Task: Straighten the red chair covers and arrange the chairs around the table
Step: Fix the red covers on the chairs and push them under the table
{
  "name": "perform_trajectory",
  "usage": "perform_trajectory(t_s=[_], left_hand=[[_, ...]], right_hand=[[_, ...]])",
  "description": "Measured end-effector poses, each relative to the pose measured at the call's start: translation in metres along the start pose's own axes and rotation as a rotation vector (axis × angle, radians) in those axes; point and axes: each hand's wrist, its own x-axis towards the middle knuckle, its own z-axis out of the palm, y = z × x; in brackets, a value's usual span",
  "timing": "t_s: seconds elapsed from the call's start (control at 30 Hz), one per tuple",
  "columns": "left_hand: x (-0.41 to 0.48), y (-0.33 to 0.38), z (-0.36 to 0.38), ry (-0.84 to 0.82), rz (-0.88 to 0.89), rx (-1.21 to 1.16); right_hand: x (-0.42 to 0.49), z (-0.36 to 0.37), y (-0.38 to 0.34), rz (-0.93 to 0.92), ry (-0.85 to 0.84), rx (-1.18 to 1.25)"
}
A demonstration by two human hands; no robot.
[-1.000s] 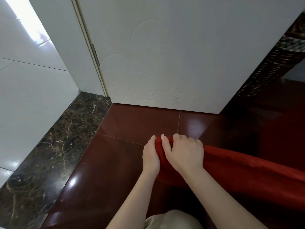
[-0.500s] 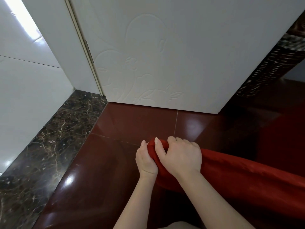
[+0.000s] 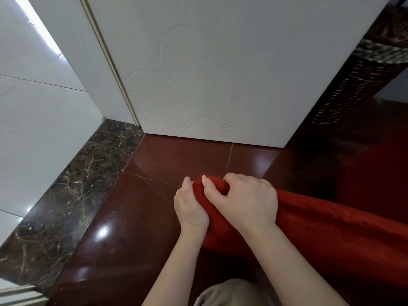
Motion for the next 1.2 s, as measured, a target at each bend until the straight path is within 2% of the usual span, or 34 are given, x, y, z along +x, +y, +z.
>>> perform_trajectory(t_s=[0.1, 0.23, 0.3, 0.4, 0.5, 0.63, 0.93, 1.2], left_hand=[[-0.021, 0.050, 0.006, 0.007, 0.175, 0.103], [-0.050, 0.117, 0.012, 0.060, 0.534, 0.282], [-0.058, 0.156, 0.010, 0.065, 0.594, 0.355], [-0.067, 0.218, 0.008, 0.032, 0.603, 0.367], [-0.081, 0.285, 0.006, -0.032, 0.453, 0.232], [-0.100, 0.356, 0.006, -0.090, 0.507, 0.249], [-0.129, 0.487, 0.019, -0.159, 0.675, 0.458], [-0.155, 0.560, 0.047, -0.241, 0.822, 0.537]], right_hand=[[0.008, -0.050, 0.006, 0.030, 0.034, 0.036], [0.018, -0.126, 0.011, 0.084, 0.023, 0.083], [0.024, -0.164, 0.011, 0.094, 0.012, 0.112], [0.035, -0.221, 0.010, 0.117, 0.054, 0.195], [0.046, -0.278, 0.008, 0.152, 0.099, 0.258], [0.053, -0.340, 0.009, 0.196, 0.120, 0.340], [0.073, -0.450, 0.018, 0.339, 0.174, 0.465], [0.090, -0.519, 0.040, 0.478, 0.163, 0.569]])
